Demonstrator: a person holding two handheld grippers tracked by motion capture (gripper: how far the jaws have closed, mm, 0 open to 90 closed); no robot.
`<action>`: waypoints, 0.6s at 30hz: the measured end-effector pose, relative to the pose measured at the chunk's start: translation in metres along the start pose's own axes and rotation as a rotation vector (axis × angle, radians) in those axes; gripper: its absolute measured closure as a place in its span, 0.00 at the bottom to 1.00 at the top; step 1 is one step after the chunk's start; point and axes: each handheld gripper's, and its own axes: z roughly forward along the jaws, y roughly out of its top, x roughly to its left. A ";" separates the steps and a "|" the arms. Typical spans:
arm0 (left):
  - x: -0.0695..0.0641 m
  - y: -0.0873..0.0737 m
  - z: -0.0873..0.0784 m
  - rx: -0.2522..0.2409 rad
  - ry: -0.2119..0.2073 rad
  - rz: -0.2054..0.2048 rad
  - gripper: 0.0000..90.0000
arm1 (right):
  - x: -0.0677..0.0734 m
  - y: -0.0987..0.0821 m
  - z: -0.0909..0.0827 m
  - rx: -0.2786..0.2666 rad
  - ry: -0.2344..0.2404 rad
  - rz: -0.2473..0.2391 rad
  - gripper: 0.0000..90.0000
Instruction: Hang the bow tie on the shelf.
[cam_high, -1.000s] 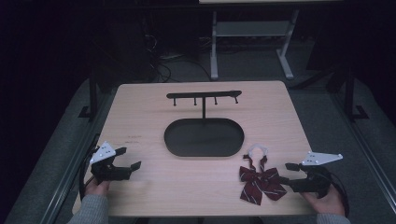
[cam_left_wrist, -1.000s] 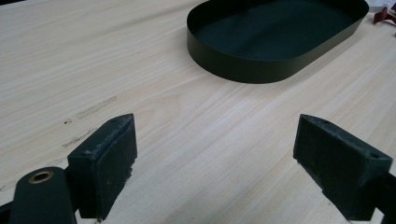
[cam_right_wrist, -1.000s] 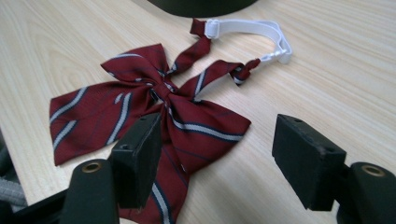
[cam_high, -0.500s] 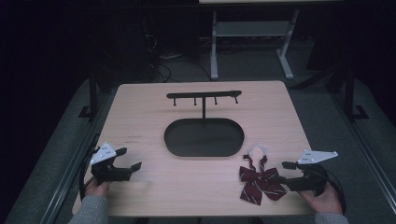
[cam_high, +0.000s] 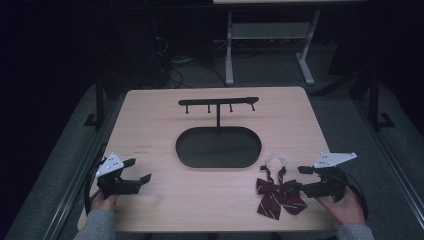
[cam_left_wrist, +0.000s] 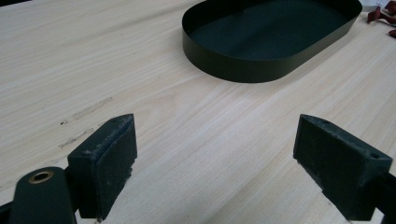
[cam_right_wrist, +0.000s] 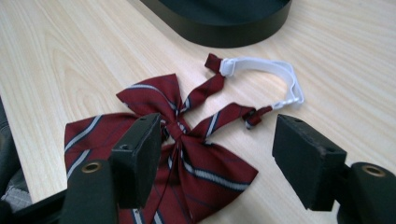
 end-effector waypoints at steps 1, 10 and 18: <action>0.000 0.000 0.000 -0.011 -0.001 -0.011 0.14 | 0.001 0.005 0.001 0.003 0.001 -0.007 0.35; 0.001 0.000 -0.001 -0.005 0.003 -0.013 0.14 | -0.007 0.020 0.006 0.014 0.030 -0.012 0.36; 0.001 0.000 -0.001 -0.013 0.004 -0.009 0.14 | -0.013 0.037 0.013 0.041 0.040 -0.031 0.37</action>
